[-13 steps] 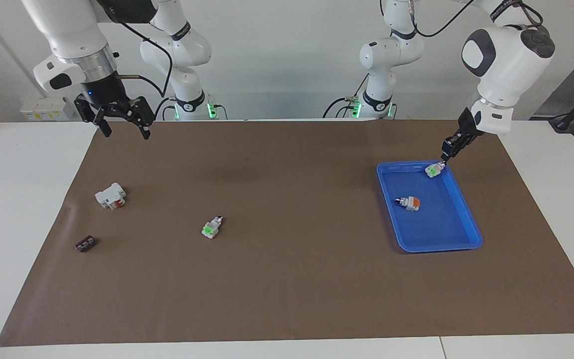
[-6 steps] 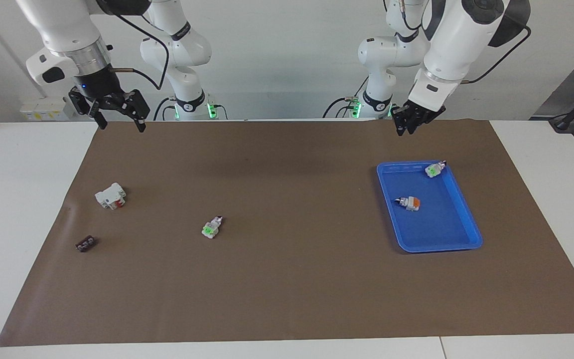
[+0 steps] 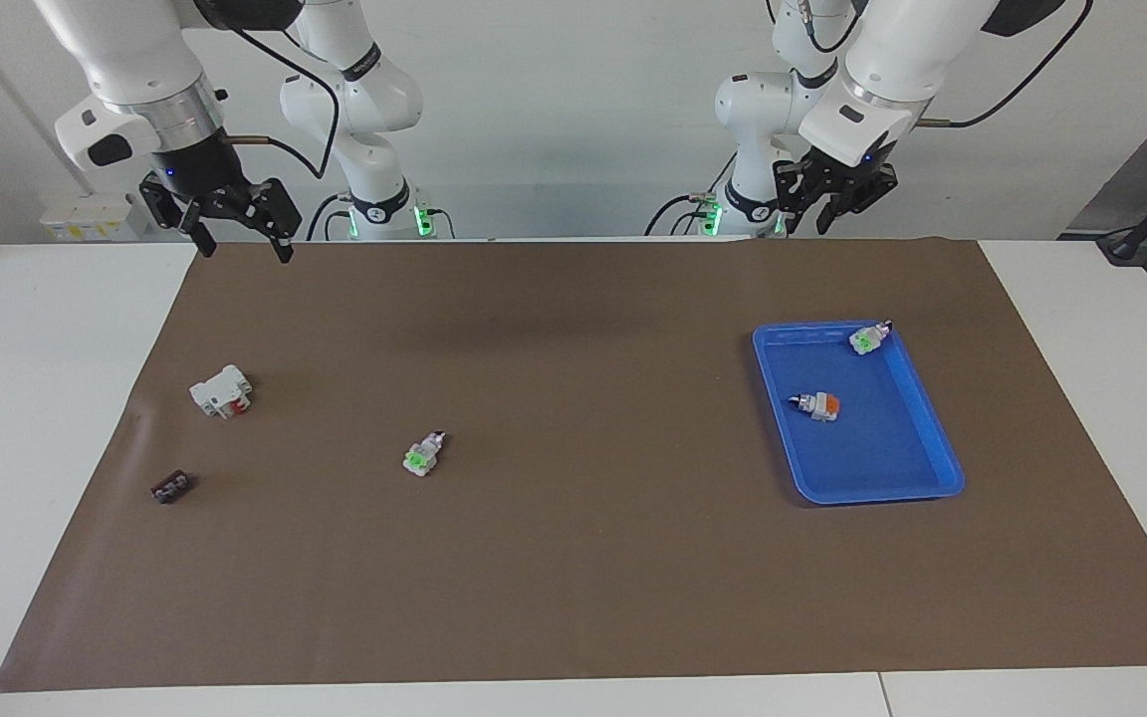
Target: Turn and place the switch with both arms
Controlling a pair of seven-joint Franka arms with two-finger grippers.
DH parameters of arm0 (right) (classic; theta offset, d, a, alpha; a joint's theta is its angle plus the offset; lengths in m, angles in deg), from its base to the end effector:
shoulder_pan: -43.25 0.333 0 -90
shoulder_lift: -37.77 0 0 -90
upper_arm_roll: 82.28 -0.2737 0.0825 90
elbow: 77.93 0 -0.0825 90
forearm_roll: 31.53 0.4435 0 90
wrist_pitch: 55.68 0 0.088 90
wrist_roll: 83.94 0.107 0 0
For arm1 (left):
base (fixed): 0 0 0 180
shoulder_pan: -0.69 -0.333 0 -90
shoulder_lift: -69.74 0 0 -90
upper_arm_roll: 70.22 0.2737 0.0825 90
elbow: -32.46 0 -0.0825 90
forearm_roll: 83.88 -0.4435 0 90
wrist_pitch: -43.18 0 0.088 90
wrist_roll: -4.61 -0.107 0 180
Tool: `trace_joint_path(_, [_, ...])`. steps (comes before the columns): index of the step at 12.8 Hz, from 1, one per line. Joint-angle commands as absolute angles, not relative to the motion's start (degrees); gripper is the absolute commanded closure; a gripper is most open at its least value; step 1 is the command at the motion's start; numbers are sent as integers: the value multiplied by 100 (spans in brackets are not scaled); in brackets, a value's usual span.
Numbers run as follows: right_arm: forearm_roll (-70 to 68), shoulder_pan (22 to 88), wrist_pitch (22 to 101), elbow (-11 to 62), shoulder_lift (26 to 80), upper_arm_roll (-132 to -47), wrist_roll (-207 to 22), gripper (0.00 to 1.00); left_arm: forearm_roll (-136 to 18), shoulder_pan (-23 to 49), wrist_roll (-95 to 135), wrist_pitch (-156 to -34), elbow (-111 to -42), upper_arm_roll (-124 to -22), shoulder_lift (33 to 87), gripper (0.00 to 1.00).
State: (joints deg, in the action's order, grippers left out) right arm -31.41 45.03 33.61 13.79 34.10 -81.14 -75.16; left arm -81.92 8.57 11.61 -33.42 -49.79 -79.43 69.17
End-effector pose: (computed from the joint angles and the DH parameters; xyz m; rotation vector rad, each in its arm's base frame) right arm 0.5955 0.0066 0.6039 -3.1284 0.2225 -0.0334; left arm 0.5636 -0.1772 0.6274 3.1117 -0.2844 -0.1773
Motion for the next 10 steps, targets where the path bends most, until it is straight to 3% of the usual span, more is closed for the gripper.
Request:
trace_joint_path(1, [-3250,4457,3212,1400,3329,-8166,-7603,0,-8300,598,191,-3494,-5102,-7822,7070,47])
trace_joint_path(7, [-3179,4466,3265,1391,3320,-8175,-7621,0,-8439,105,-23,-4357,-6474,-7813,7703,40])
trace_joint_path(8, [-3179,4466,3265,1400,3320,-8175,-7621,0,-8458,104,21,-4418,-6475,-7813,7704,15])
trace_joint_path(9, [-3171,4466,3265,1400,3320,-8175,-7621,0,-8458,113,99,-4462,-6475,-7813,7704,0])
trace_joint_path(10, [-3170,4466,3256,1400,3320,-8175,-7621,0,-8458,130,213,-4506,-6466,-7831,7704,0])
